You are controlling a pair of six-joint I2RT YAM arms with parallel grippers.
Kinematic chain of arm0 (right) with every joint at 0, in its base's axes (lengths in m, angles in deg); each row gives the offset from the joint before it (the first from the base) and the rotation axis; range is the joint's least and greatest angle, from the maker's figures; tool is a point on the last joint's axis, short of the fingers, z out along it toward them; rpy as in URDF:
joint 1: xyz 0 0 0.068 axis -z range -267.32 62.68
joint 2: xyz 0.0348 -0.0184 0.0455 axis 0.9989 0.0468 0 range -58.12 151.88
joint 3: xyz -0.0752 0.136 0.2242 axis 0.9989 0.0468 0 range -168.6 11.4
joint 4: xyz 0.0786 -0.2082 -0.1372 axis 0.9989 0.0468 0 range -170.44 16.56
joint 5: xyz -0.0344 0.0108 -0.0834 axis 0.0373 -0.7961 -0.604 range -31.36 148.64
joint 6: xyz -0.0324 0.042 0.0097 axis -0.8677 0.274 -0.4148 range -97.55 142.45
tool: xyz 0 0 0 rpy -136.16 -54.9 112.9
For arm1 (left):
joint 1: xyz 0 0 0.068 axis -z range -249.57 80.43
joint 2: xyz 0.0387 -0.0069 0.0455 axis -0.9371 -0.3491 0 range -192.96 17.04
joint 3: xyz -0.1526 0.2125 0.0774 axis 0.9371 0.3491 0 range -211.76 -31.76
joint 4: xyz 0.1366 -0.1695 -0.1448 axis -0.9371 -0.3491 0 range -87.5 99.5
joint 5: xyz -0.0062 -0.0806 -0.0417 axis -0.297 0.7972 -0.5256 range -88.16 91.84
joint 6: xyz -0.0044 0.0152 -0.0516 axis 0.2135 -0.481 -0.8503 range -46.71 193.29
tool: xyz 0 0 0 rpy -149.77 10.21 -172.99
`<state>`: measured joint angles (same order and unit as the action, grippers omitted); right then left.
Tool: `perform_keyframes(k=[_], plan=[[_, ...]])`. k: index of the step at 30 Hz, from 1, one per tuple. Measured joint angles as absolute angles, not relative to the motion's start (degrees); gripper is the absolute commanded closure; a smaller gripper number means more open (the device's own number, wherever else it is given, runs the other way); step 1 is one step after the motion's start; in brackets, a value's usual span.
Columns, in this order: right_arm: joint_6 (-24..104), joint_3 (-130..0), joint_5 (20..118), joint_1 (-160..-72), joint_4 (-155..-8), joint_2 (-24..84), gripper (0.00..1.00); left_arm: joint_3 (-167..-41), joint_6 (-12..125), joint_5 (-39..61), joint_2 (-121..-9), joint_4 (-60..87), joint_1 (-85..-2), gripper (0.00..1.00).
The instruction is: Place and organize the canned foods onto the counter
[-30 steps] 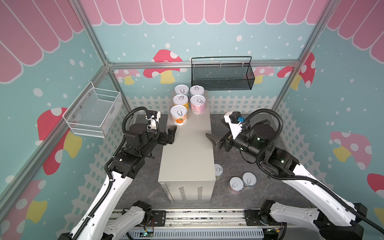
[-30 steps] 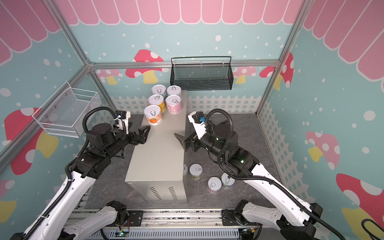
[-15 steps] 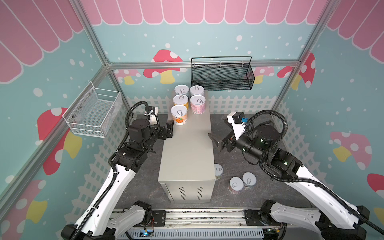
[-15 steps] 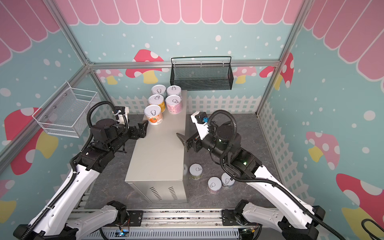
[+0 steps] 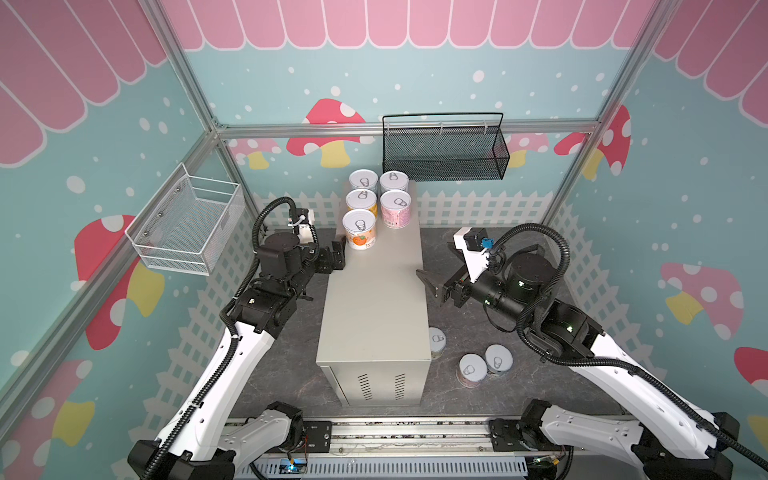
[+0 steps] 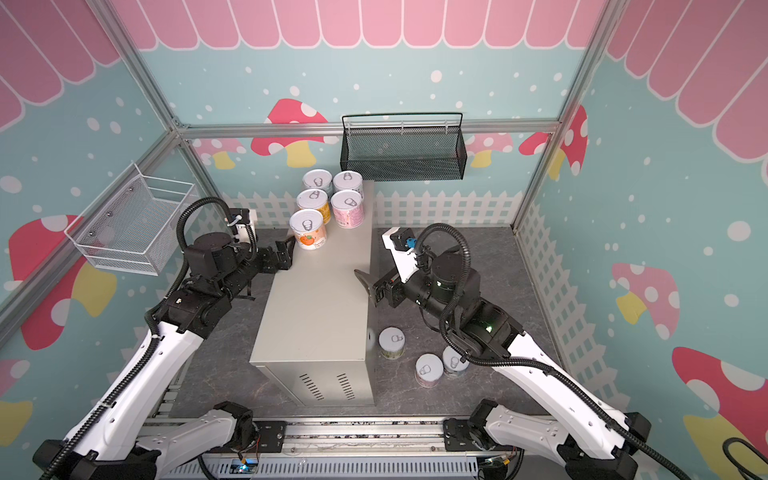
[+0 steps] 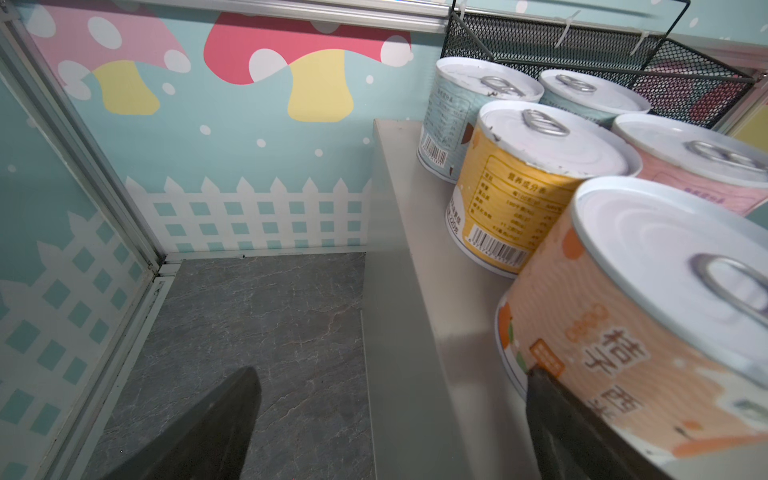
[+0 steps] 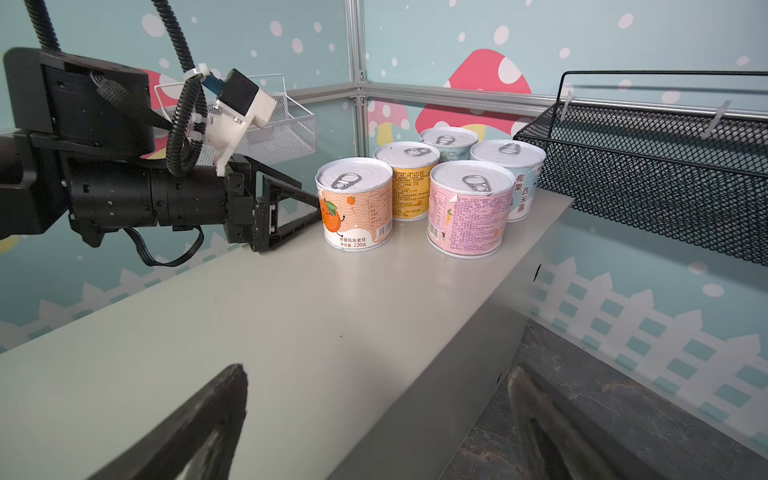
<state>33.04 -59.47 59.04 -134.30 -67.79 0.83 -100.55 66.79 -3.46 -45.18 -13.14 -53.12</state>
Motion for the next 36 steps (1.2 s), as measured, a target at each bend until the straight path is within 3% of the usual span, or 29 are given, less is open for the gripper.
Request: perform_keyframes(k=[13,22,28,36], plan=[[33.9,-58.7,58.6,-134.3,-67.7,0.5,0.01,-100.9,66.4,-3.3,-45.4,-13.6,-53.4,0.01],[39.8,-65.9,46.8,-134.3,-57.8,4.8,0.01,-107.9,66.6,-5.6,-45.3,-24.6,-53.1,0.01],[47.1,-67.8,35.4,-133.2,-47.1,7.5,0.0,-112.1,68.2,0.2,-43.4,-31.3,-50.1,0.01],[54.3,-61.2,36.9,-121.8,-40.7,6.1,0.01,-115.9,72.8,12.0,-42.3,-40.5,-38.9,0.01]])
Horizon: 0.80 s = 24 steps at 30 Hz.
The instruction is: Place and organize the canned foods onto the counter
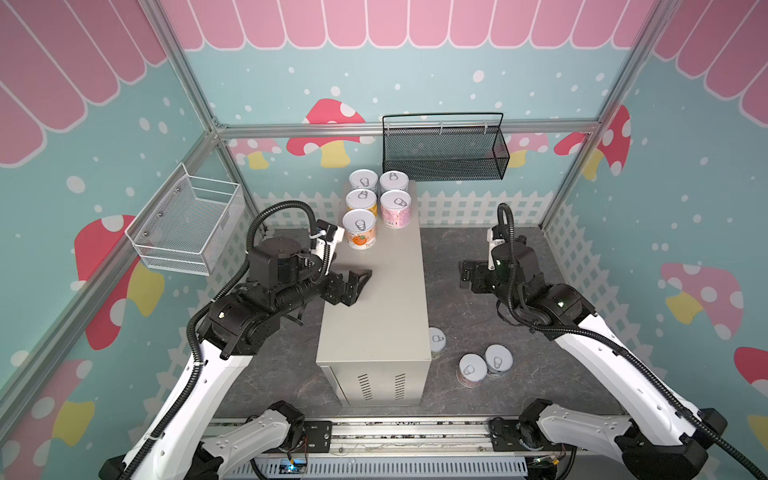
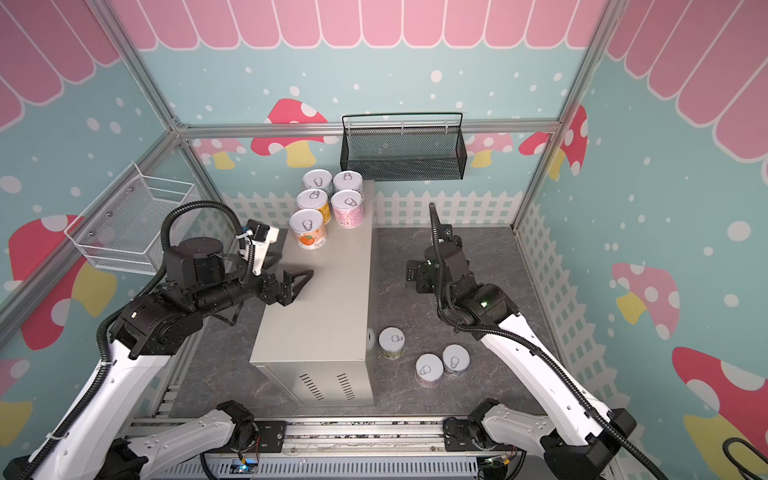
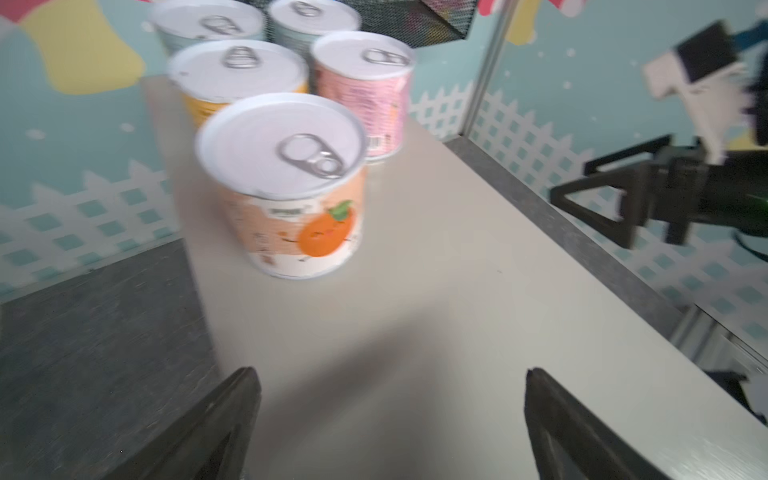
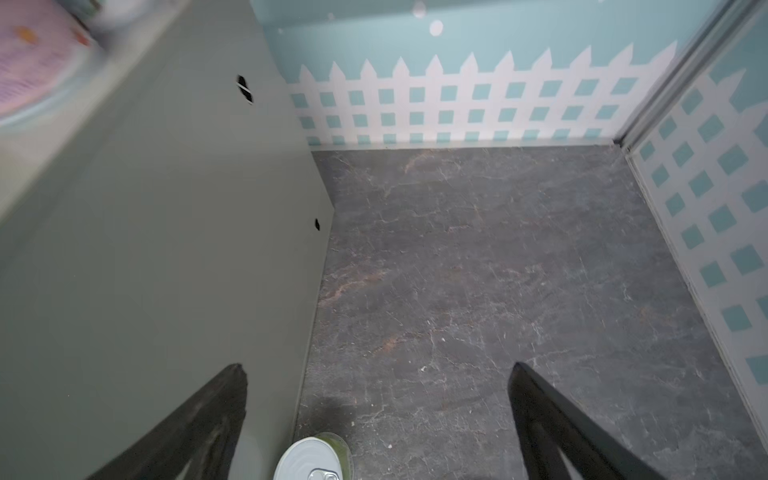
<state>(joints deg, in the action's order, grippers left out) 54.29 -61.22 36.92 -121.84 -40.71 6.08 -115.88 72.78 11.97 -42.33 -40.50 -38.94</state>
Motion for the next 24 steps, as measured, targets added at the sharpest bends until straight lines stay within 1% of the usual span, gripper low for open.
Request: perform_keyframes(k=[6,11,19,24], plan=[[58.7,-51.5,38.0,-120.3,-37.4,4.1,0.01,-120.9,74.2,17.0,-45.3,-46.1,-28.6,0.01],[66.1,-45.9,38.1,-120.3,-34.1,4.1,0.01,-122.3,74.2,17.9,-47.8,-47.2,-21.7,0.01],[82.6,-40.2,38.4,-118.6,-28.4,3.9,0.01,-122.3,75.2,17.5,-50.3,-47.3,-19.3,0.01],[91.2,-36.9,40.4,-114.6,-26.2,-0.3,0.01,-122.3,75.3,16.8,-50.3,-46.6,-19.0,0.01]])
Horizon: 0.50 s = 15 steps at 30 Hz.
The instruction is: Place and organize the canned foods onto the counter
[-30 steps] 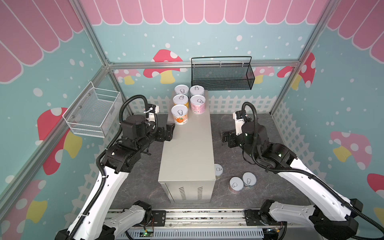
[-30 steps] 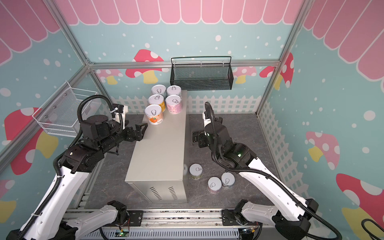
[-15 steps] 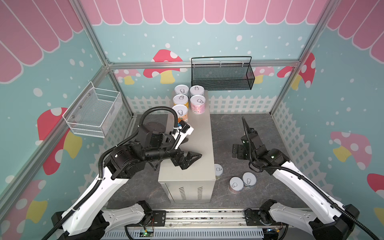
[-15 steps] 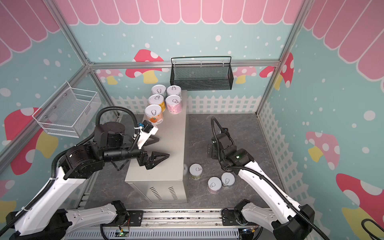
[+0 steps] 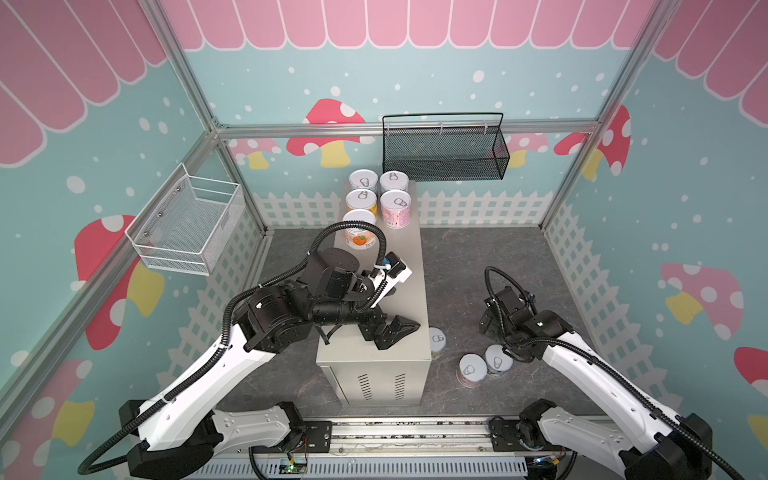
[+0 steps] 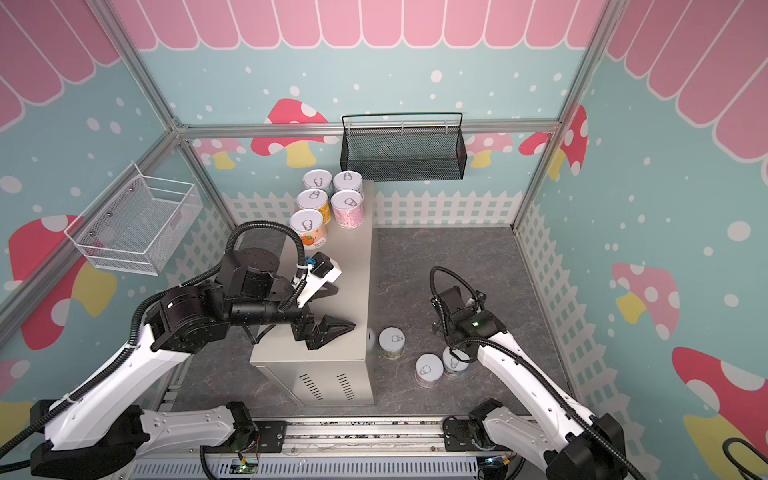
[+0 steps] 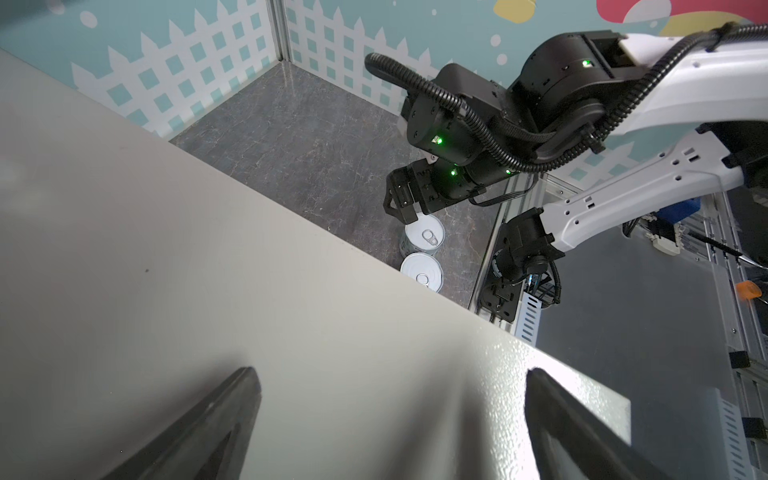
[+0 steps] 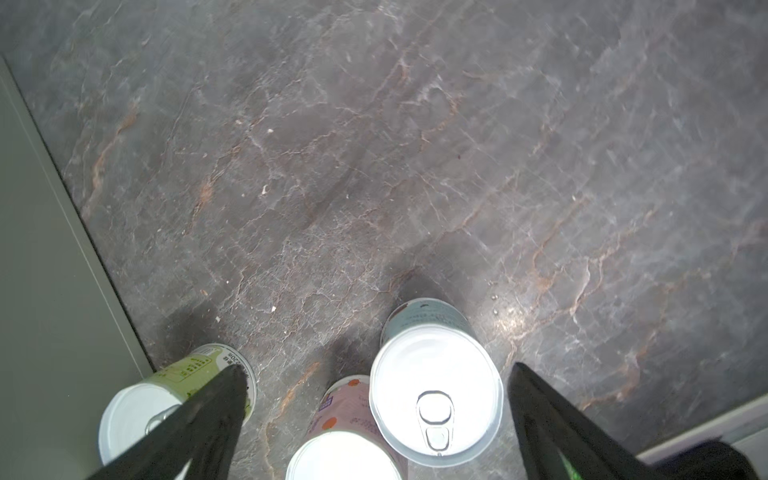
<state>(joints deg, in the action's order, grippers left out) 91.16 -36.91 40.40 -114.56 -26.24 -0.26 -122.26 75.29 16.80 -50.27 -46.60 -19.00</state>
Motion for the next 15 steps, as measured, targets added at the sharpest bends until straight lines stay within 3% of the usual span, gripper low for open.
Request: perform_keyframes(k=[10,15], plan=[[103.0,-32.1,41.8,-112.2,-24.6,-13.4,0.0,-119.8,75.5,15.3,-48.4,-44.3,-18.8,0.01],[105.1,-30.6,42.1,-111.8,-24.2,-12.6,0.01,-118.3,75.5,14.4,-47.9,-43.2,-18.8,0.01]])
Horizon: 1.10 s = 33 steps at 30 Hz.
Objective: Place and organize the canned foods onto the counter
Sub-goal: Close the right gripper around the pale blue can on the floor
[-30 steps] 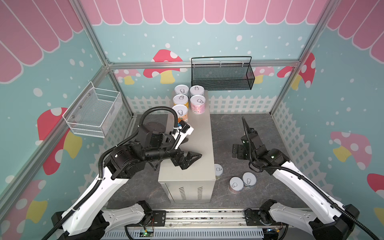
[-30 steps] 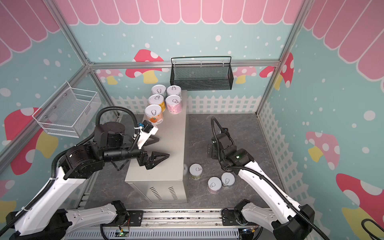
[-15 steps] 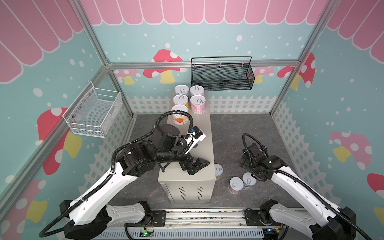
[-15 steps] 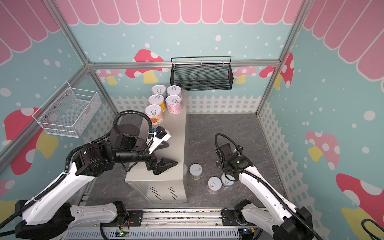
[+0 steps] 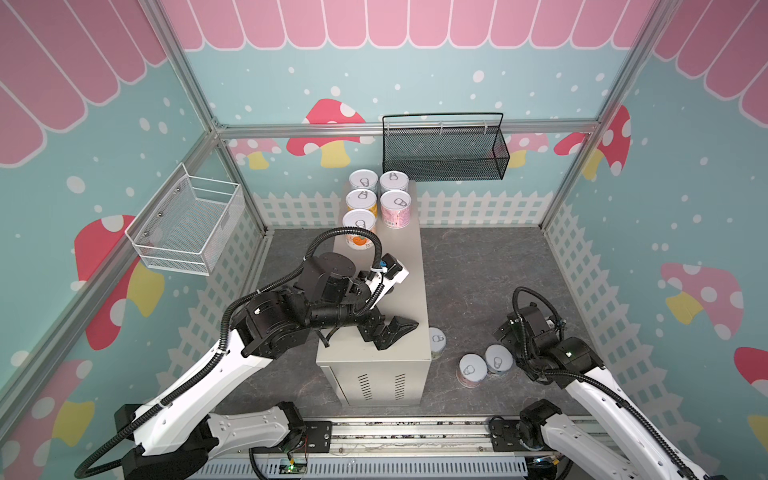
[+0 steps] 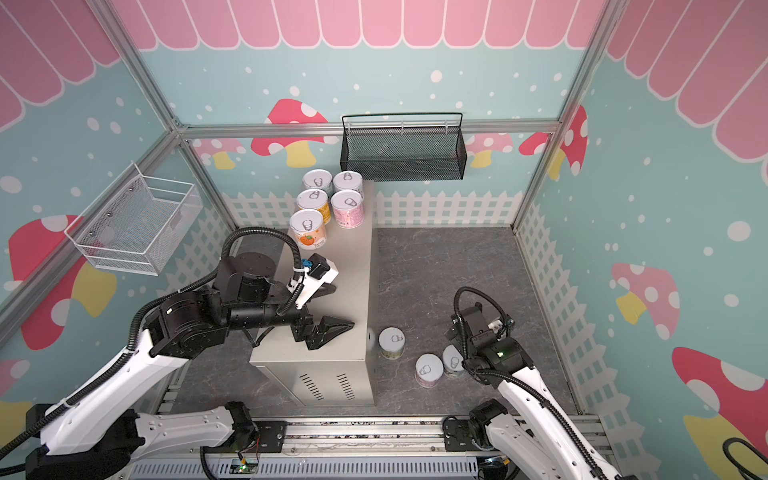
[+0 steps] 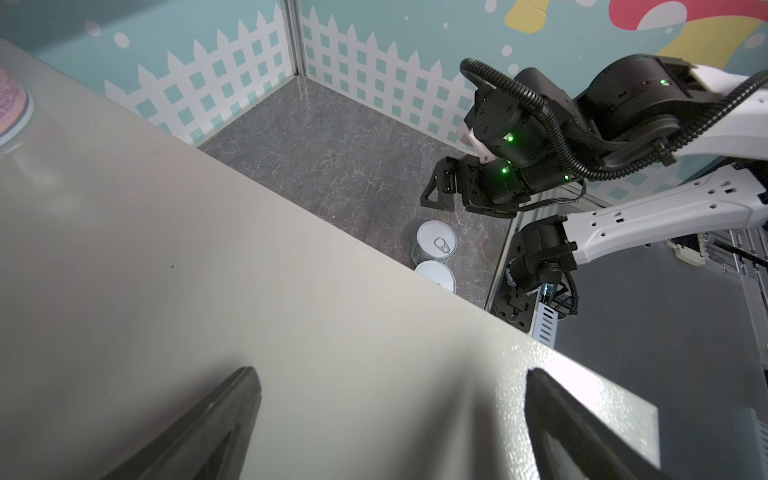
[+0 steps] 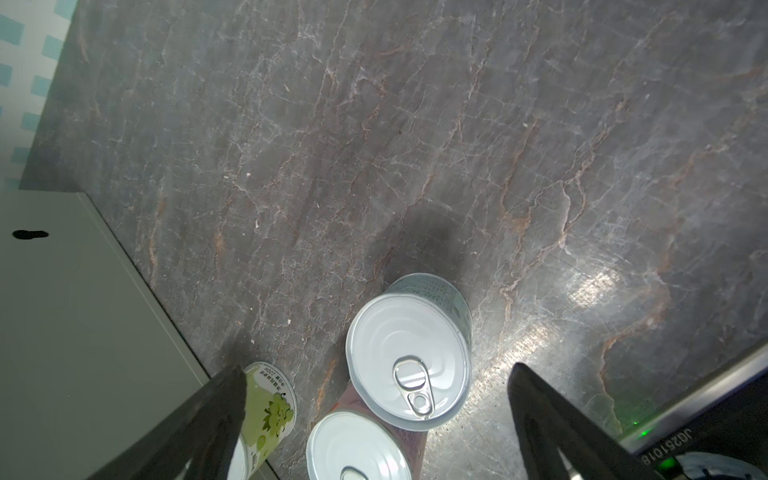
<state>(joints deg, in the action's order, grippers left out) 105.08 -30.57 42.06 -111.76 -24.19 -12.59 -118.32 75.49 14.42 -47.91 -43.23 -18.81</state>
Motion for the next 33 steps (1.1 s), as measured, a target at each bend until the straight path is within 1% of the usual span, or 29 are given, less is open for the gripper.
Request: perform_keyframes(k=[6,14,21,25,33], plan=[[104.3,-29.1,44.6,-111.0,-27.7,-7.3,0.01,-116.8,75.6,13.3,-46.9,-41.7,-18.8,0.01],[102.0,-27.6,50.6,-108.5,-33.8,-1.0,0.01,-115.0,76.4,11.3,-45.5,-40.5,-18.8,0.01],[100.6,-28.5,51.8,-107.2,-36.1,1.4,0.01,-113.8,76.8,10.0,-44.7,-39.6,-18.8,0.01],[100.4,-28.9,52.1,-106.7,-36.7,2.6,0.05,-113.4,76.8,9.3,-44.5,-39.2,-18.8,0.01],[100.9,-31.5,50.3,-106.5,-31.2,4.5,0.06,-112.5,77.1,8.8,-44.1,-38.2,-18.8,0.01]])
